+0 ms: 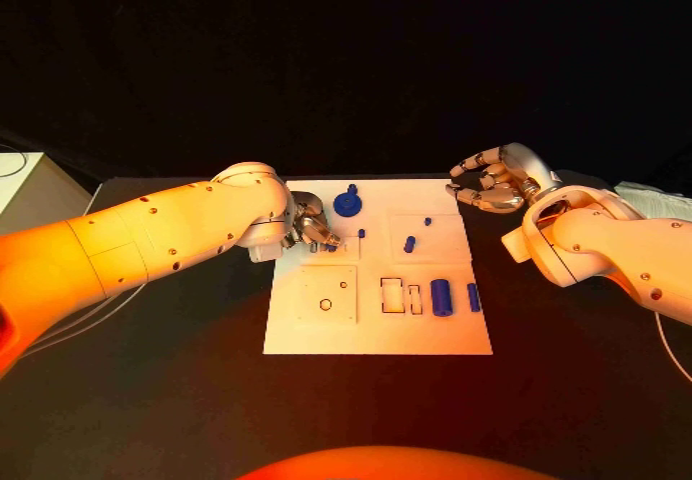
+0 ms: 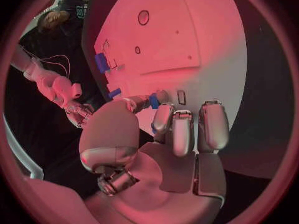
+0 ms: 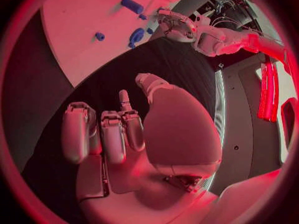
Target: Assemble the parts on the task board
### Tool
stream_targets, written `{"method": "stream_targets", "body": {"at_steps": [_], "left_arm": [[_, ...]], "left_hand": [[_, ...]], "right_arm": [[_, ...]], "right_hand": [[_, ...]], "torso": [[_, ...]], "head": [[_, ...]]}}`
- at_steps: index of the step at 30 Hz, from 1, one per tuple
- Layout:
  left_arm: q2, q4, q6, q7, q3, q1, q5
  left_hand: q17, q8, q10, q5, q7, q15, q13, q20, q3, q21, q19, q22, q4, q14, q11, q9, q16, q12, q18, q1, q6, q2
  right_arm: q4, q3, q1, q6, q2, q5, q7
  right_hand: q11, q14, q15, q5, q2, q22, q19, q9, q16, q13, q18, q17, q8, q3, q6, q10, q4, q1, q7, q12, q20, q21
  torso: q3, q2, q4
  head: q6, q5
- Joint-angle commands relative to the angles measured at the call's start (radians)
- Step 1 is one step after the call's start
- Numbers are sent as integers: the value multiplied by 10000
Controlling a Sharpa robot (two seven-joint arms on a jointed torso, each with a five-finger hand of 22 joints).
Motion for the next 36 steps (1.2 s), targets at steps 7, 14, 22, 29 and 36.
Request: {"method": "stream_targets", "body": {"at_steps": [7,14,22,29,36], "left_arm": [[-33,99,509,-139,-107,-188,369],[-72,157,495,-135,-94,-183,483],[-95,205,528,-135,-71,-176,548],[-117,229,657,-145,-7,-119,508],[-83,210,885,-165,27,-35,0]], "left_hand": [[2177,-89,30,29,6,-35,-11,-14,1404,-64,31,39,-849,923,-18,207,-57,-3,-129,135,-33,145],[2166,-94,35,13,32,-20,-15,1,1979,-70,24,37,-1285,920,2,294,-64,-10,-128,120,-16,341],[2174,-94,36,7,36,-17,-16,3,2030,-68,26,43,-1332,922,4,303,-60,-11,-129,120,-12,363],[2173,-92,37,0,37,-15,-20,6,2083,-65,29,52,-1406,922,5,315,-60,-13,-130,126,-6,369],[2170,-93,38,-9,40,-12,-20,8,2121,-64,30,56,-1477,921,8,326,-62,-13,-131,134,-3,365]], "right_arm": [[-10,4,-21,87,8,-88,53],[-20,4,-29,99,20,-88,47],[-33,4,-36,111,28,-88,40],[-41,4,-41,116,37,-88,33],[-48,4,-42,119,45,-88,30]], "right_hand": [[2,981,9,35,-24,418,337,9,-50,1872,33,2399,58,29,-2,189,14,-38,-17,34,40,-37],[0,980,7,54,-23,414,337,11,-51,1879,34,2396,64,36,0,199,23,-47,-19,43,38,-45],[0,980,7,54,-23,414,337,11,-51,1879,34,2396,64,36,0,199,23,-47,-19,43,38,-45],[0,980,7,54,-23,414,337,11,-51,1879,34,2396,64,36,0,199,23,-47,-19,43,38,-45],[0,980,7,54,-23,414,337,11,-51,1879,34,2396,64,36,0,199,23,-47,-19,43,38,-45]], "torso": [[1,-5,11],[-5,-1,1],[-3,0,4],[5,-1,9],[6,-1,4]], "head": [[11,23],[5,38],[4,38],[6,48],[8,64]]}}
